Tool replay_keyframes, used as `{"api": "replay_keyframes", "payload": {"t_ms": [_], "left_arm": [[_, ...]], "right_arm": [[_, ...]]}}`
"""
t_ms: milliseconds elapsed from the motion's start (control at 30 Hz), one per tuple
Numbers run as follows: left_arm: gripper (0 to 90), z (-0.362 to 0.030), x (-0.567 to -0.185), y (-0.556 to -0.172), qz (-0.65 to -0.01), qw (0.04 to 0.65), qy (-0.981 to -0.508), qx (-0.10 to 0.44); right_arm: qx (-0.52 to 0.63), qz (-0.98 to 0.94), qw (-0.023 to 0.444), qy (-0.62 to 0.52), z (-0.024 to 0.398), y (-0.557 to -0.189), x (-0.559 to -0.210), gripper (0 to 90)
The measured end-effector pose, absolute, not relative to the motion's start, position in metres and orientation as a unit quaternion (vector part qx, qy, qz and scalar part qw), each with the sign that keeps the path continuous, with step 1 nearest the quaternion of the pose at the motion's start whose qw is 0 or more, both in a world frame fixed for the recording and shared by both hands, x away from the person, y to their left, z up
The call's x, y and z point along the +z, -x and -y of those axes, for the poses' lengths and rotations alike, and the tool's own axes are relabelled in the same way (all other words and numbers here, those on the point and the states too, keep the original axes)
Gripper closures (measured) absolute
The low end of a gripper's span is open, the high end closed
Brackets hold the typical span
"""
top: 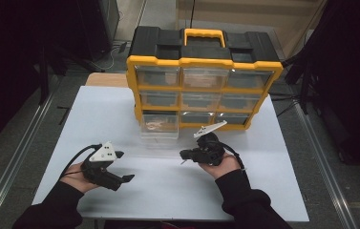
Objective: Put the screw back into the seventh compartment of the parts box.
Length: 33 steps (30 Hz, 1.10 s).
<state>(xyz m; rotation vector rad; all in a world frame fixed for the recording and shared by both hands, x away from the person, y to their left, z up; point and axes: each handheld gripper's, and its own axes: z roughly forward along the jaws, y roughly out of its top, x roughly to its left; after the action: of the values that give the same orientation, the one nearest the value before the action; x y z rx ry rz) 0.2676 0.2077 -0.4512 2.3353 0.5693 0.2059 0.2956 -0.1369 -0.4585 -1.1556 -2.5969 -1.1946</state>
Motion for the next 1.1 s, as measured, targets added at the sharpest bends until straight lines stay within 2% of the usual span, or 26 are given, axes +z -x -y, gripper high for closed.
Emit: {"api": "replay_keyframes", "payload": {"t_ms": [1100], "left_arm": [[14.0, -0.208, -0.451, -0.268, -0.220, 0.359, -0.903, 0.081]], "right_arm": [[-0.398, 0.839, 0.029, 0.368, 0.121, -0.310, -0.430, 89.3]]}}
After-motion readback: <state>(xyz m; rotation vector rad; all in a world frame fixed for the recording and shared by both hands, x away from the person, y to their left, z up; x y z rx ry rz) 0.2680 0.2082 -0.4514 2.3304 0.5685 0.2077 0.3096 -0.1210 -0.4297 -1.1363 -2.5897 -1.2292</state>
